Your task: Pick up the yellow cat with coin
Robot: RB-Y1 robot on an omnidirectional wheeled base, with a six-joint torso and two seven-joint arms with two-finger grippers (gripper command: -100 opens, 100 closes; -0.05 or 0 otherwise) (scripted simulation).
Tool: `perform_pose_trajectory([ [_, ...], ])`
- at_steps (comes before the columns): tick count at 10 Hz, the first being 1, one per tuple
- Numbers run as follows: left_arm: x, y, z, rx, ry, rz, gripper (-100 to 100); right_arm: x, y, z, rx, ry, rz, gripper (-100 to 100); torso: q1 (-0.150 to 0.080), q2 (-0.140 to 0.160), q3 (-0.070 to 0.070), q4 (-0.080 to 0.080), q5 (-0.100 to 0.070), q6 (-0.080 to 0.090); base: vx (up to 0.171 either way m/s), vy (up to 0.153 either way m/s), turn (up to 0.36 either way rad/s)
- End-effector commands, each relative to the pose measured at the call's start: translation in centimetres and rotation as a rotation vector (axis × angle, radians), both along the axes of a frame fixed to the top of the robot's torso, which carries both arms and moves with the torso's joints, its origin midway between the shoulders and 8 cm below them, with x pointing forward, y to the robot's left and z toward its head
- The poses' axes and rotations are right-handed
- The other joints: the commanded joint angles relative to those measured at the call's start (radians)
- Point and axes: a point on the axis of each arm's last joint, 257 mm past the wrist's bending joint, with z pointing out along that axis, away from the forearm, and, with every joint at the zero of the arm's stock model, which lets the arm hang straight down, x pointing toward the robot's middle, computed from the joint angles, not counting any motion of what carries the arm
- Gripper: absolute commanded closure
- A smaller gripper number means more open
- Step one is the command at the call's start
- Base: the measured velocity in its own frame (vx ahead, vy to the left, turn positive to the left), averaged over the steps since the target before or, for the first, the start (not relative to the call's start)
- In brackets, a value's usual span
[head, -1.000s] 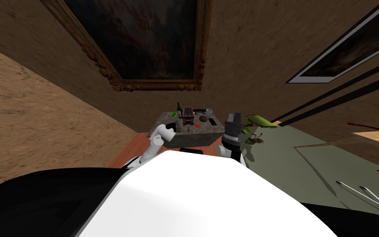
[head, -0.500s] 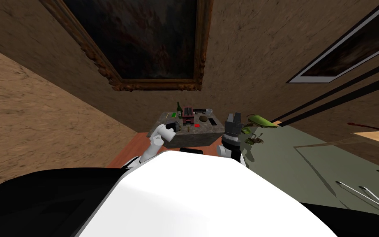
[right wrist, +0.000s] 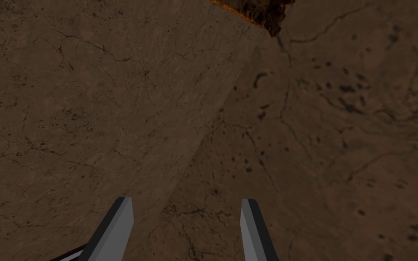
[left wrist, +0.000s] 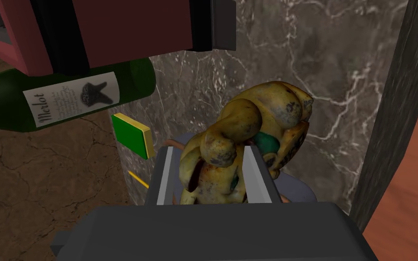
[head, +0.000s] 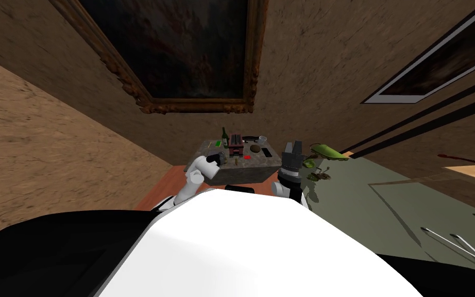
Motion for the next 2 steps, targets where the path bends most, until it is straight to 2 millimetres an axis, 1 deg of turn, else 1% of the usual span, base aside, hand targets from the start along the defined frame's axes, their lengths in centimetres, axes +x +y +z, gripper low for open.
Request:
perform_pose_trajectory([
  [1,0.0,0.0,0.0,0.0,0.0,0.0,100,0.0,0.0,0.0,0.0,0.0,0.0,0,0.0,0.0,0.0,0.0,0.0,0.0,0.0,0.0,0.0],
  [2,-0.08,0.01,-0.02,0.0,0.002,0.001,0,0.0,0.0,0.0,0.0,0.0,0.0,0,0.0,0.0,0.0,0.0,0.0,0.0,0.0,0.0,0.0],
])
